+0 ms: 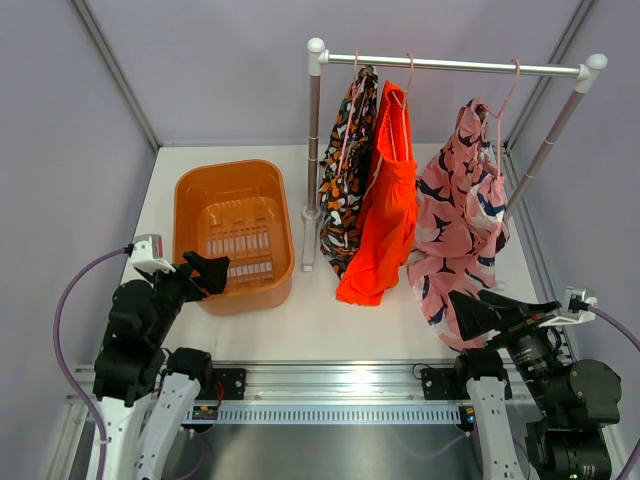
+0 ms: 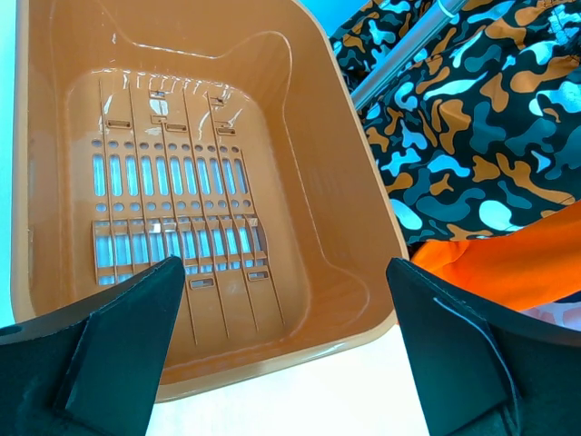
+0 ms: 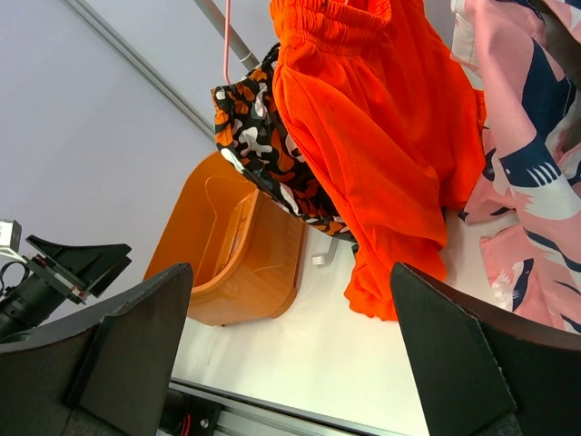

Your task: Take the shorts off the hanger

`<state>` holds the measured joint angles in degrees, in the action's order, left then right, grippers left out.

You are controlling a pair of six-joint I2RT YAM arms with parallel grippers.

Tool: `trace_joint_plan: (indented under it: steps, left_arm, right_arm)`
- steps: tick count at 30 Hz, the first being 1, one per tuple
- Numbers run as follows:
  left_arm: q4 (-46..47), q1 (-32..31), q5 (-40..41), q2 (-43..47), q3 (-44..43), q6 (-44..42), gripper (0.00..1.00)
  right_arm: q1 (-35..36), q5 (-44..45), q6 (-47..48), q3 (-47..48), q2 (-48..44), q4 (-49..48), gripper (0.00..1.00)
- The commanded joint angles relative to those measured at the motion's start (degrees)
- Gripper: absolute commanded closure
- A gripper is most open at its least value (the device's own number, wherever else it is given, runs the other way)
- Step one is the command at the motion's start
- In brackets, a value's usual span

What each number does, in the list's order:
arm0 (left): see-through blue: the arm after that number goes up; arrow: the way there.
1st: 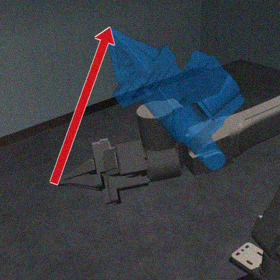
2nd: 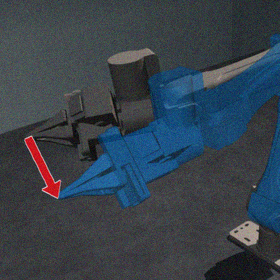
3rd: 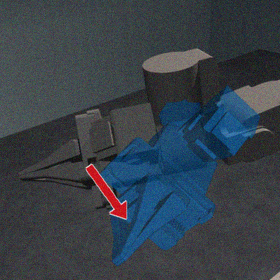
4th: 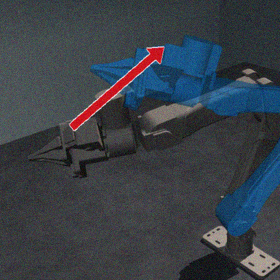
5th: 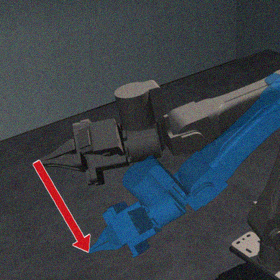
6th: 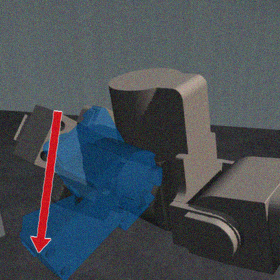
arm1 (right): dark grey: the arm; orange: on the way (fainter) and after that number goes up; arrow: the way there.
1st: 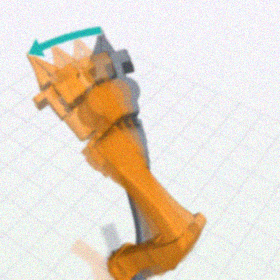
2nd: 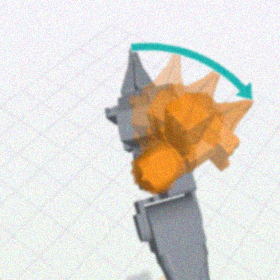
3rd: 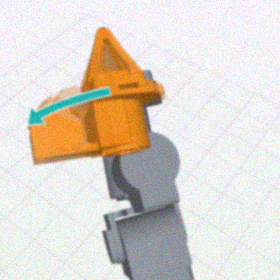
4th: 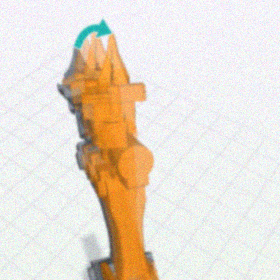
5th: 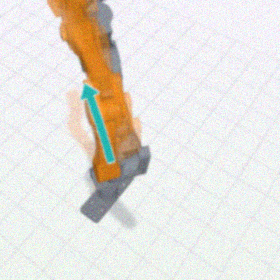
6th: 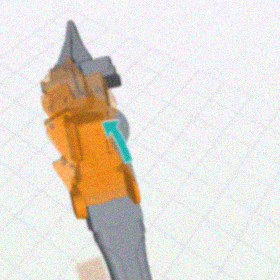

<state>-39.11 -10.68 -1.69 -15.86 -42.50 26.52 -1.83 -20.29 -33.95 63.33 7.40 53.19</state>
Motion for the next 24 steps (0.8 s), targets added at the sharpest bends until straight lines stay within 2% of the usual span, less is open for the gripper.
trace_joint_plan:
  steps: [1, 9, 19, 23, 24]
  left_arm:
    - [3.3, 0.1, -2.0, 0.7, 0.6, -0.8, 0.01]
    - [3.4, 0.1, -2.2, 0.7, 0.7, -0.9, 0.01]
    - [3.6, 0.1, -2.5, 0.6, 0.8, -0.8, 0.01]
    - [3.7, 0.1, -2.5, 0.6, 0.8, -0.8, 0.01]
    - [3.6, 0.1, -2.5, 0.6, 0.8, -0.8, 0.01]
  right_arm:
    - [-0.2, -0.6, 2.0, 2.4, 1.9, -0.5, 0.01]
    - [-0.2, -3.2, 5.2, 13.8, 9.6, -0.9, 0.00]
    - [-0.2, -7.0, 7.8, 28.1, 26.2, -4.1, 0.02]
    - [-0.2, -5.4, 9.8, 33.8, 32.1, -3.2, 0.05]
    - [-0.2, -0.9, 10.7, 36.8, 33.3, -2.2, 0.05]
